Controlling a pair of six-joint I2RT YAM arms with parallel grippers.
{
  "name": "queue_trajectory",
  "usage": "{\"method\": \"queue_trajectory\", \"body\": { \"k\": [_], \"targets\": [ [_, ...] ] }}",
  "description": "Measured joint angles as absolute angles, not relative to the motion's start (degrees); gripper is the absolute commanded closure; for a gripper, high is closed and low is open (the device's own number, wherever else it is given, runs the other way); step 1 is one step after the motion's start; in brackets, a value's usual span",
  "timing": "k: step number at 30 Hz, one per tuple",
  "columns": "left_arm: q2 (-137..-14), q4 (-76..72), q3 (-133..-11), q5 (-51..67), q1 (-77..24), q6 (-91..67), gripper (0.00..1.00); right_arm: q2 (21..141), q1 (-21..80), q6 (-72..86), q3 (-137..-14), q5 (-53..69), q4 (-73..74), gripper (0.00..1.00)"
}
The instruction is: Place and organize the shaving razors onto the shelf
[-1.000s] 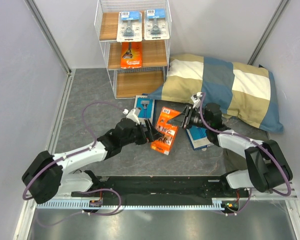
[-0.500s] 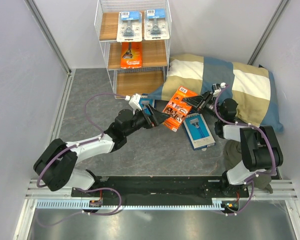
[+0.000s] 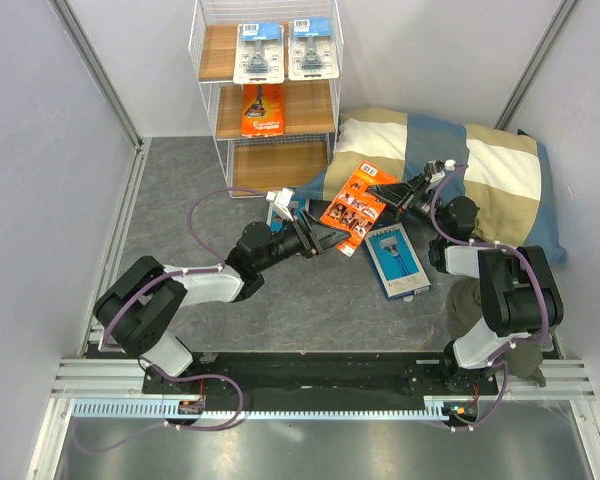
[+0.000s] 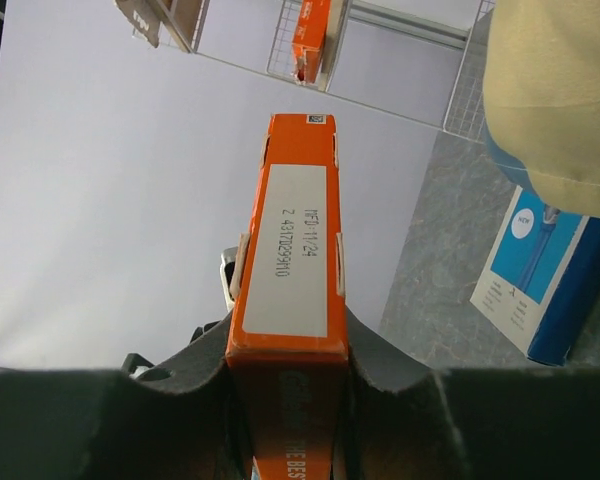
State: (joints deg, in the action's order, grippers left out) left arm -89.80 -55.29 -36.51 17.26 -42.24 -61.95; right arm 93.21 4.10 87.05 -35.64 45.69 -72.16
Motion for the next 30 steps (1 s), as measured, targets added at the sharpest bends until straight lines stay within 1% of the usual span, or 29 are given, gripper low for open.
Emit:
{"method": "queue_trajectory", "body": {
  "k": [2,3,4,5,7,8,11,14,15,16,17,19,20,21,24,30],
  "targets": [
    [-90.0,-57.1,-36.4,17.7,-42.2,-62.2,0.35,92.8,4.1,87.0,-35.6,45.8,-72.4,0.87],
    [-90.2,-58.0,-36.4,18.1,-42.2,-62.2,0.40,92.5,4.1,86.8,-35.6,45.9,-72.5,0.87],
    [-90.3,-58.8,-36.4,18.3,-42.2,-62.3,0.50,92.2,4.1,86.8,-35.6,46.1,-72.6,0.87],
    [-90.6,-60.0,-36.4,18.6,-42.2,-62.5,0.65,91.8,4.1,86.8,-35.6,46.2,-72.9,0.86],
    [-91.2,-61.6,-36.5,19.6,-42.2,-63.5,0.79,91.7,4.1,86.5,-35.6,46.3,-72.9,0.84],
    [-91.6,-62.7,-36.6,20.0,-42.3,-64.7,0.87,91.7,4.1,86.1,-35.6,46.2,-73.2,0.83],
    [-92.9,-66.0,-36.8,20.6,-42.5,-67.6,0.95,91.5,3.9,86.3,-35.6,46.3,-74.7,0.74],
    [-93.9,-68.0,-36.8,21.0,-42.4,-68.6,0.98,91.3,3.7,86.3,-35.6,46.5,-75.1,0.54],
    [-94.1,-68.3,-36.8,21.0,-42.4,-68.6,0.98,91.3,3.6,86.4,-35.5,46.5,-75.0,0.43],
    [-94.1,-68.3,-36.8,21.1,-42.4,-68.5,0.98,91.2,3.6,86.3,-35.5,46.5,-74.9,0.38],
    [-94.1,-68.1,-36.8,21.2,-42.5,-68.5,0.98,91.2,3.6,86.4,-35.5,46.5,-74.8,0.26],
    [-94.1,-67.6,-36.6,21.4,-42.5,-68.4,0.98,90.8,3.7,86.2,-35.4,46.5,-74.6,0.16],
    [-94.1,-67.3,-36.6,21.4,-42.5,-68.3,0.98,90.5,3.7,86.0,-35.3,46.5,-74.6,0.09],
    [-94.1,-66.9,-36.5,21.4,-42.5,-68.1,0.98,90.0,3.7,85.6,-35.2,46.5,-74.4,0.06],
    [-94.0,-65.6,-36.4,21.4,-42.5,-67.6,0.98,87.8,3.8,83.7,-34.8,46.4,-72.2,0.02],
    [-90.8,-63.5,-35.3,20.8,-42.5,-66.5,0.98,81.4,3.9,76.1,-34.6,45.9,-61.1,0.02]
  ]
}}
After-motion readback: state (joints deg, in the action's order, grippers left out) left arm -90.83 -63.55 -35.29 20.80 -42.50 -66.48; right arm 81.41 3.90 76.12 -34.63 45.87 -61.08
